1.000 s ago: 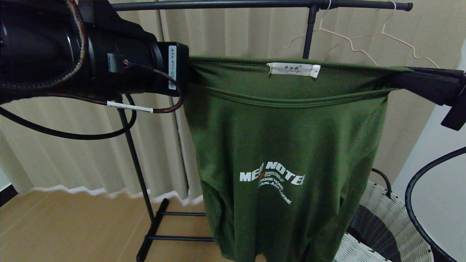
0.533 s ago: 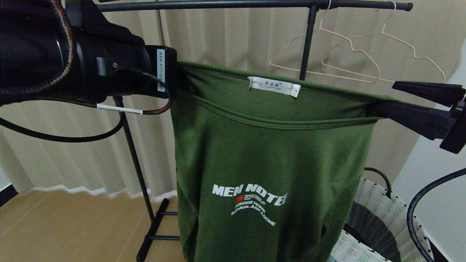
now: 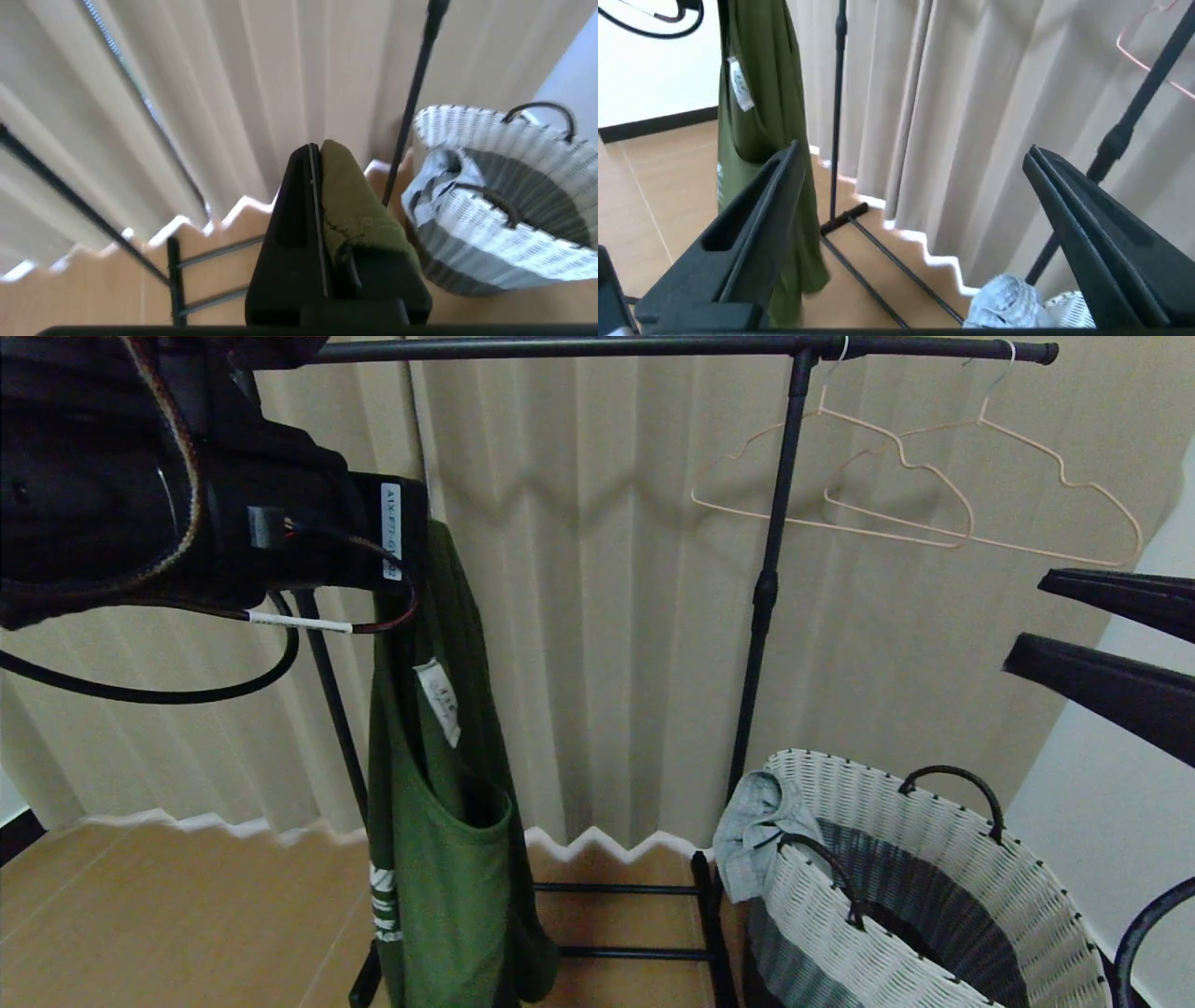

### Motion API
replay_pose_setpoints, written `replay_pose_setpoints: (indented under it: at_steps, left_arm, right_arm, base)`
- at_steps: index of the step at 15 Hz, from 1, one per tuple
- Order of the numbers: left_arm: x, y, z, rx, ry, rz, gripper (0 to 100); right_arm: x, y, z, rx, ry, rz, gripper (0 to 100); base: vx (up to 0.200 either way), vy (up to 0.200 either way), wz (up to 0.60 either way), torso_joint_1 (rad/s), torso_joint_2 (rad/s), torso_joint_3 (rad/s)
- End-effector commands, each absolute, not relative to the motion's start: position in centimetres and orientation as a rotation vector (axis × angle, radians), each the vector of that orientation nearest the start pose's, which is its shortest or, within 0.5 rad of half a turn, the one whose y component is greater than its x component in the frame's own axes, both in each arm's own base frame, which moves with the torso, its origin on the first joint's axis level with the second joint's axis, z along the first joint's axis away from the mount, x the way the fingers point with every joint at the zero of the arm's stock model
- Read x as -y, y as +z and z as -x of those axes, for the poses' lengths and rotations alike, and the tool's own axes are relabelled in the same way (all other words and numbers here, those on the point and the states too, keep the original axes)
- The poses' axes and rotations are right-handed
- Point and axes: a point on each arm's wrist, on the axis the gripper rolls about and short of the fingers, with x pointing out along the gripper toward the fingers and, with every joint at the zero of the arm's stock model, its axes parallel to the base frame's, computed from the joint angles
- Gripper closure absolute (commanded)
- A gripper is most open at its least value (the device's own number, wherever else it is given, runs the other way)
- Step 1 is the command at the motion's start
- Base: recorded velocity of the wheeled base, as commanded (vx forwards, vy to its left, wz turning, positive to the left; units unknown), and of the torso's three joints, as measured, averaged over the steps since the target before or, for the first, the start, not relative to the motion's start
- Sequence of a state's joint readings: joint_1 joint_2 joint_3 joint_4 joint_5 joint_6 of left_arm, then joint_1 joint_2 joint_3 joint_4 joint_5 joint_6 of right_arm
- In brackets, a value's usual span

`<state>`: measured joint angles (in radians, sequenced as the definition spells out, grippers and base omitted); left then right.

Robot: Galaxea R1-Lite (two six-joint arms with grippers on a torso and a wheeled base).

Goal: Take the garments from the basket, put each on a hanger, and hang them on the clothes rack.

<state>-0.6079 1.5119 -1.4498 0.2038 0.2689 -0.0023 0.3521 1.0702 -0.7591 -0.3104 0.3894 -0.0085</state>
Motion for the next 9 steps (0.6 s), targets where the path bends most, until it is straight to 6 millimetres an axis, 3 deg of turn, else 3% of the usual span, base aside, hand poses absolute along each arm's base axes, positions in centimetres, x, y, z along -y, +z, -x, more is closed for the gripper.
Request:
replay_pose_setpoints:
  at_steps: [1, 5, 9]
  left_arm:
    - [12.9, 33.4, -20.5, -0.248, -0.309, -0.121, 100]
    - [7.6, 31.7, -16.1, -0.221, -0.208, -0.156, 100]
    - [4.3, 29.5, -14.8, -0.251, -0.087, -0.136, 100]
  right_arm:
    - [-5.1, 27.1, -13.5, -0.024, 0.680, 0.031, 0]
    - [-2.7, 23.0, -14.0, -0.099, 0.504, 0.194, 0]
    - [-2.1, 21.7, -14.0, -0.052, 0.402, 0.200, 0]
  base:
    - [0.000, 0.000, 0.00, 0.000, 0.00, 0.000]
    - [0.000, 0.000, 0.00, 0.000, 0.00, 0.000]
    - [0.000, 0.000, 0.00, 0.000, 0.00, 0.000]
